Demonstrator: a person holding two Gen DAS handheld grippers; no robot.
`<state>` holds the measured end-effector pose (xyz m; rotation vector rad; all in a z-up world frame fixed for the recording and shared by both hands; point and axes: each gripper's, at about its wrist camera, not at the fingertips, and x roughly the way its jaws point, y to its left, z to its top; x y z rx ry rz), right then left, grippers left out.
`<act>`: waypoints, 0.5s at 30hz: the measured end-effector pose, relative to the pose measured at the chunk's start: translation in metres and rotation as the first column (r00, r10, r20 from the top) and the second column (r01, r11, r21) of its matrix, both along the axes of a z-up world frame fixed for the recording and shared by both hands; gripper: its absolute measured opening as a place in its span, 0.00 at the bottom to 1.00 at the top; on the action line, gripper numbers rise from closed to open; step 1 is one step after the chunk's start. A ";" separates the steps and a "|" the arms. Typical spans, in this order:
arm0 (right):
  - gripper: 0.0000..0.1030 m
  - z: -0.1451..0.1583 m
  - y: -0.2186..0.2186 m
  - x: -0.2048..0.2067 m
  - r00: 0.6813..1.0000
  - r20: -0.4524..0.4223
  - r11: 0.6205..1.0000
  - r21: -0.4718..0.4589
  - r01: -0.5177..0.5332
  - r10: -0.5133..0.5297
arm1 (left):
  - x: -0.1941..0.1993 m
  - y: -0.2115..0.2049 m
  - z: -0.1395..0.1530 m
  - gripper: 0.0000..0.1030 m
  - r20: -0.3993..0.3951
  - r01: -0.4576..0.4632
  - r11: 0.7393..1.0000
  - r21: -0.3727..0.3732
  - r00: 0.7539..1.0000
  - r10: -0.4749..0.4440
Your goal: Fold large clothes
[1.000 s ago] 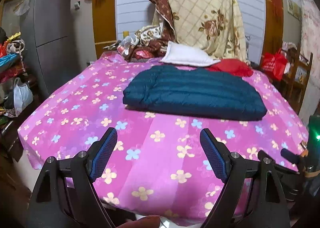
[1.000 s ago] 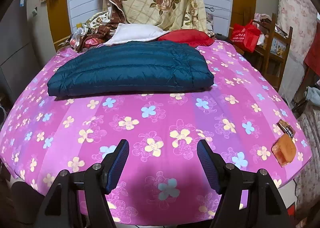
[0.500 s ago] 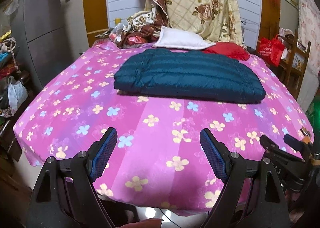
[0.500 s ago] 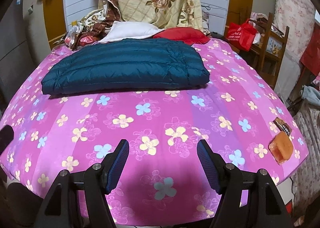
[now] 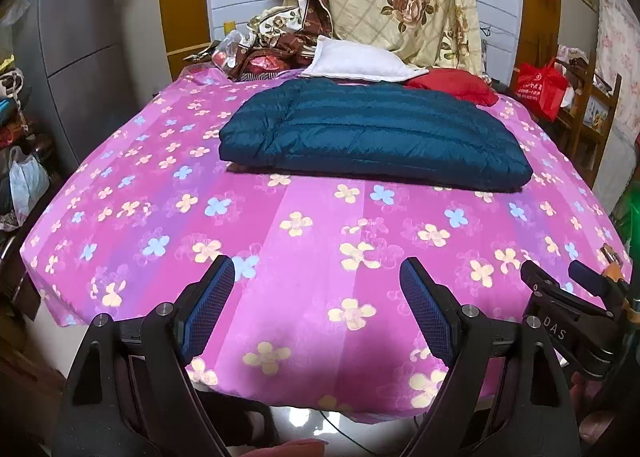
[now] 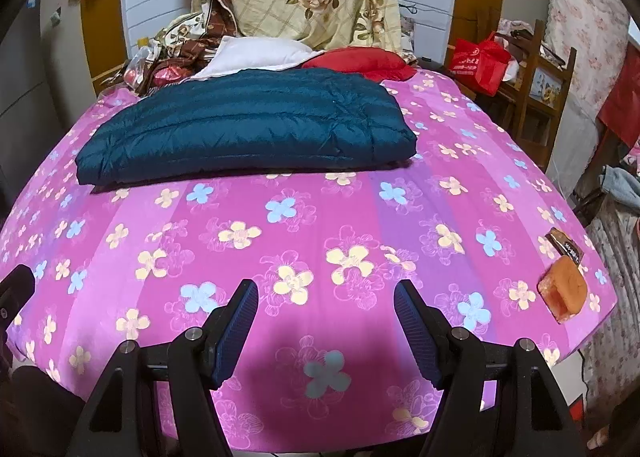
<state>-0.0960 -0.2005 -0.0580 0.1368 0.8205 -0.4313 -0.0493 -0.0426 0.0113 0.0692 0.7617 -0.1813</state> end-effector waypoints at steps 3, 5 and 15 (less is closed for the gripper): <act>0.66 -0.002 0.001 0.000 1.000 -0.005 1.000 -0.001 -0.004 0.004 | 0.000 -0.001 -0.002 0.82 -0.013 0.006 1.000 -0.006 1.000 -0.006; 0.66 -0.003 0.002 0.001 1.000 -0.009 1.000 -0.002 -0.006 0.006 | 0.001 -0.001 -0.003 0.82 -0.020 0.009 1.000 -0.011 1.000 -0.009; 0.66 -0.008 0.005 0.003 1.000 -0.027 1.000 -0.004 -0.009 0.009 | 0.000 -0.004 -0.008 0.82 -0.036 0.015 1.000 -0.009 0.999 -0.015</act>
